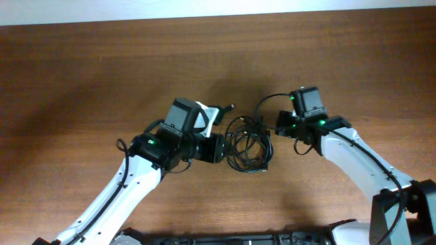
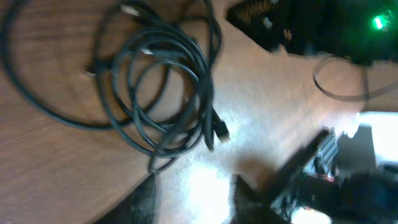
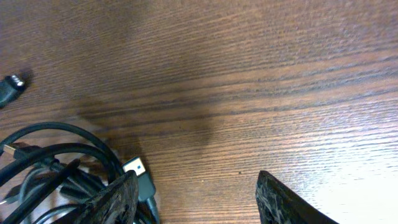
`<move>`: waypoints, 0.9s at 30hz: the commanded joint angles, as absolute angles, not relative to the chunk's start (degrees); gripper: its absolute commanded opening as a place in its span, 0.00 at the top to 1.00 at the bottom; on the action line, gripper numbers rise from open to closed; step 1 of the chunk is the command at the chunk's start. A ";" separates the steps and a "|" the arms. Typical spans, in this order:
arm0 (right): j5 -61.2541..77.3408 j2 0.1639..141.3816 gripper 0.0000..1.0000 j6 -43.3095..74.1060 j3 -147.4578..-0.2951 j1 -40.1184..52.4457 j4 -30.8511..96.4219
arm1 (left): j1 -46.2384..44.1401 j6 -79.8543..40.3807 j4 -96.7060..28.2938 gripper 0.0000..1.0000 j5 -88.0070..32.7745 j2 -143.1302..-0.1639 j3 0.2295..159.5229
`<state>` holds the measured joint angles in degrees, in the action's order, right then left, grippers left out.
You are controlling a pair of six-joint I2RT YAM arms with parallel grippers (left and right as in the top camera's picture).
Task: Untangle cables
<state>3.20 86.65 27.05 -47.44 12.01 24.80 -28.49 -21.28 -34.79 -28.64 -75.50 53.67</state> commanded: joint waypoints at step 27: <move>33.43 85.86 0.41 21.28 -47.79 4.84 31.59 | -41.76 -6.57 -27.35 0.76 1.52 -91.05 53.87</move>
<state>31.86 86.63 22.04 -47.46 5.06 31.51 -41.58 -7.68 -28.69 0.58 -87.48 53.67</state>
